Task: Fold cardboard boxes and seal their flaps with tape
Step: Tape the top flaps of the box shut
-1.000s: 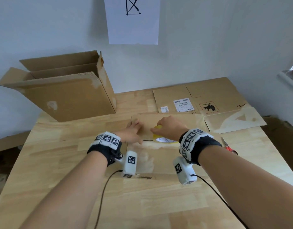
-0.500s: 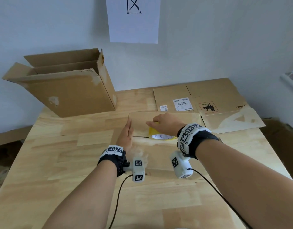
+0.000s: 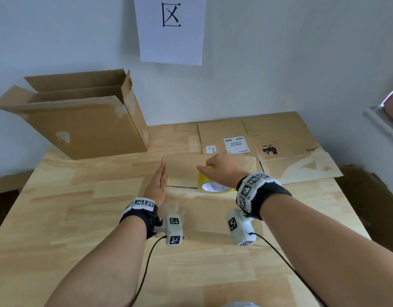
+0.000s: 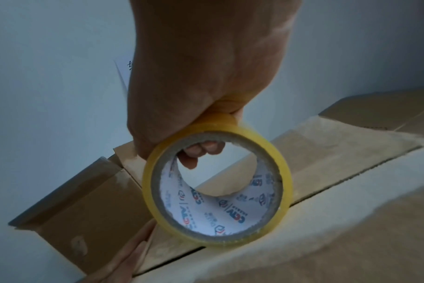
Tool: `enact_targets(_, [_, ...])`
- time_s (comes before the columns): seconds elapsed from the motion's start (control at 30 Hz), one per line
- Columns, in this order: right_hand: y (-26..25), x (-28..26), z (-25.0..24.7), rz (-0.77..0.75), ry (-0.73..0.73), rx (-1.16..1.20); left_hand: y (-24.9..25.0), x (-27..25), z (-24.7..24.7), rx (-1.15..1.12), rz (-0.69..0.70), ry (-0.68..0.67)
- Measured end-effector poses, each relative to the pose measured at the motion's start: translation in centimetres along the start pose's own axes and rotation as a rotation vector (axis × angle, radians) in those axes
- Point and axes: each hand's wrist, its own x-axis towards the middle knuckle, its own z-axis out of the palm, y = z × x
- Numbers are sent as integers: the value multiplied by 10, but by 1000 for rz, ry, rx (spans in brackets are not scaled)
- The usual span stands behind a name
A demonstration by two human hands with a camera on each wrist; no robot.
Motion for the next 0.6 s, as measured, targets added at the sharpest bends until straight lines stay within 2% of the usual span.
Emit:
enact_targets(0.23, [21,-12,-18,77,29,-120,1,-2,-1,34,-47,-36])
enact_targets(0.6, [29,-23,-23,66,38,-151,6,-6,0,72,-67,-20])
